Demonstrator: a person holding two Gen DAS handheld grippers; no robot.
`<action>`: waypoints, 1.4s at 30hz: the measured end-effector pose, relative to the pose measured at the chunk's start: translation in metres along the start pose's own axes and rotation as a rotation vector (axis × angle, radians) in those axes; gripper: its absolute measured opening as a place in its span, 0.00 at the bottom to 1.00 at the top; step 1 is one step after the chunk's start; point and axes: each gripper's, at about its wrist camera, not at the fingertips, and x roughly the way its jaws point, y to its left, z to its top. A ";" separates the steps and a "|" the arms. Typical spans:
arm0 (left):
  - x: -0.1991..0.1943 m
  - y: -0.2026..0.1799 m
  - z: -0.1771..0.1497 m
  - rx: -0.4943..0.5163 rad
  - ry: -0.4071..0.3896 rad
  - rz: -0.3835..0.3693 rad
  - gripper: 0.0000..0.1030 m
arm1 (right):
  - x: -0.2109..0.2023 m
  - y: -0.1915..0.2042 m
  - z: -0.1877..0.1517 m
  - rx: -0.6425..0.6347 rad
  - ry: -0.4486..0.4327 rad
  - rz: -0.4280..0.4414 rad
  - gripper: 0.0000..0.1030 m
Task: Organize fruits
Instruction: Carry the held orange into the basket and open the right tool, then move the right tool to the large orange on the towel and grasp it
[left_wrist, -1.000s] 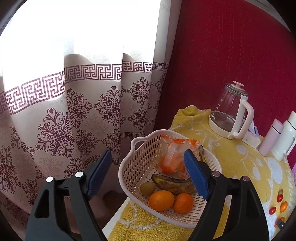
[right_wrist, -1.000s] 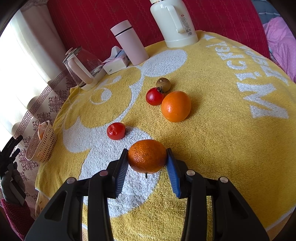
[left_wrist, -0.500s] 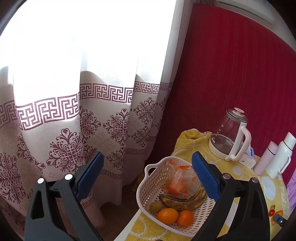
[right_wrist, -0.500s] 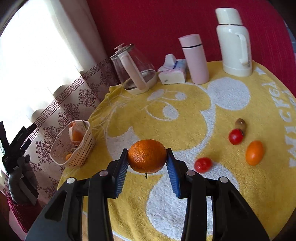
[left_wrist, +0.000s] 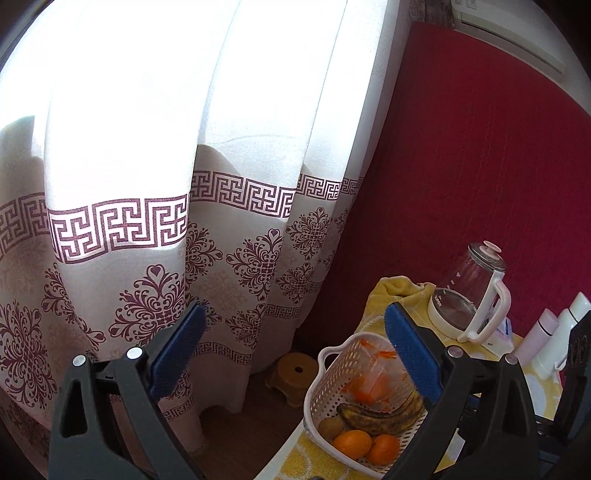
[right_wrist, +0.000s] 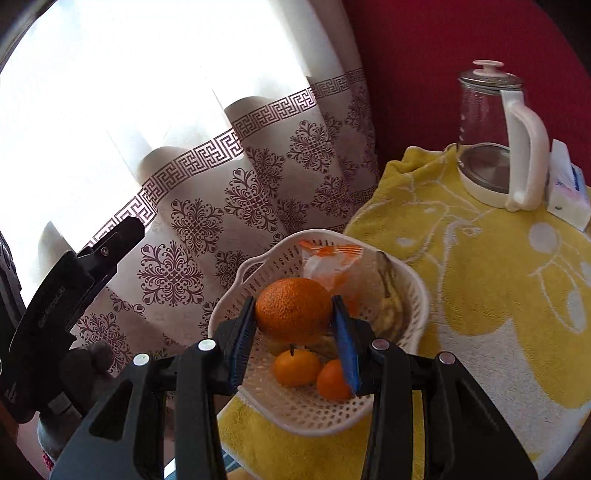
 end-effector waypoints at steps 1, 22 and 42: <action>0.001 0.001 0.000 -0.003 0.003 -0.003 0.96 | 0.008 0.004 0.002 0.002 0.011 0.013 0.40; 0.006 -0.011 -0.007 0.019 0.023 -0.030 0.96 | 0.002 -0.025 -0.022 0.084 -0.028 -0.034 0.56; -0.003 -0.024 -0.010 0.000 0.018 -0.080 0.97 | -0.045 -0.076 -0.066 0.200 -0.096 -0.180 0.72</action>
